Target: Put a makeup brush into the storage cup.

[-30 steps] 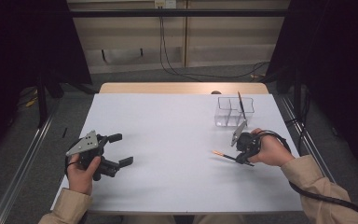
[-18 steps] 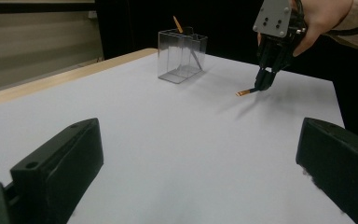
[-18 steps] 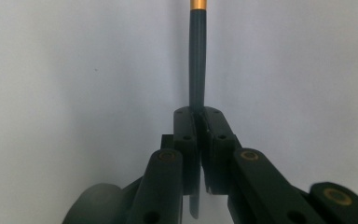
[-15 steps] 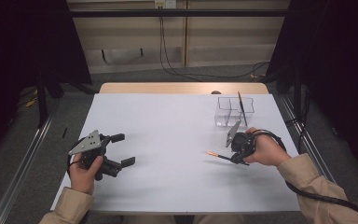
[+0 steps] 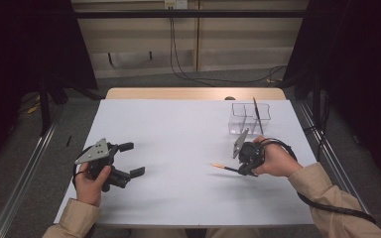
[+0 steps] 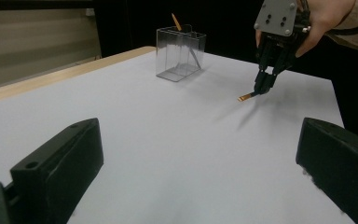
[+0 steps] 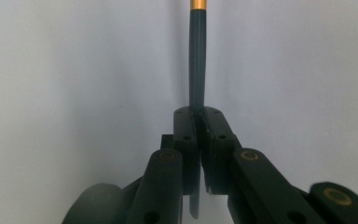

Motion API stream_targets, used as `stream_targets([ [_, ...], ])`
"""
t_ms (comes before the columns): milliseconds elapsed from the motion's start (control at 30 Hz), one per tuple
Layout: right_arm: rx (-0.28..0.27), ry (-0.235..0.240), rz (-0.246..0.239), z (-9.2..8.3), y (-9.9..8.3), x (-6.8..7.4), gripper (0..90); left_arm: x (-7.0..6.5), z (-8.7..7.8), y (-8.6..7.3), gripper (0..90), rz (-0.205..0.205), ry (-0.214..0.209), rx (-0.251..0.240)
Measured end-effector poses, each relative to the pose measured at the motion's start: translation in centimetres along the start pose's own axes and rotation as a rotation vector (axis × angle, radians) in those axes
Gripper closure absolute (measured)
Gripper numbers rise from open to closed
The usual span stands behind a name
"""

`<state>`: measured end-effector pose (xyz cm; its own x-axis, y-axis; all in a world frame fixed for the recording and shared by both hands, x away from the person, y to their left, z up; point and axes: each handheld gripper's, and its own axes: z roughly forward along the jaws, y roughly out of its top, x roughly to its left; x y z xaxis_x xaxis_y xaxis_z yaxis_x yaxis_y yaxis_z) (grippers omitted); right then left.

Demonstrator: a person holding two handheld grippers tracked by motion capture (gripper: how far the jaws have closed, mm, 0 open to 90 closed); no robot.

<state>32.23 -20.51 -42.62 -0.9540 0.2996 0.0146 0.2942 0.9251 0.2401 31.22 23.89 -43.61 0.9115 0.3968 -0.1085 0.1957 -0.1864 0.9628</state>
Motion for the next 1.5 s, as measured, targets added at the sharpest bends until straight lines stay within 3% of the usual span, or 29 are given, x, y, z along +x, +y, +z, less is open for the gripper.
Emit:
stream_targets([
  [167,-0.010,0.002,-0.009,-0.1,0.7,0.3,85.5,0.0,0.0,0.0,0.7,0.000,-0.001,0.000],
  [267,-0.045,0.002,-0.014,-0.1,1.0,0.3,85.5,0.0,0.0,0.0,0.7,0.000,-0.002,0.001],
  [467,-0.073,0.022,0.003,-0.1,1.8,0.8,85.5,0.0,0.0,0.0,0.7,0.002,-0.003,0.002],
  [567,-0.088,0.024,-0.019,0.1,2.2,0.9,85.5,0.0,0.0,0.0,0.7,0.004,-0.002,0.001],
  [1000,-0.106,0.044,-0.025,0.9,3.1,1.3,85.4,0.1,-0.2,0.0,0.7,0.003,0.001,-0.001],
  [1500,-0.218,0.053,-0.001,1.2,3.6,1.4,85.5,0.1,-0.2,-0.1,0.7,0.002,0.001,0.001],
])
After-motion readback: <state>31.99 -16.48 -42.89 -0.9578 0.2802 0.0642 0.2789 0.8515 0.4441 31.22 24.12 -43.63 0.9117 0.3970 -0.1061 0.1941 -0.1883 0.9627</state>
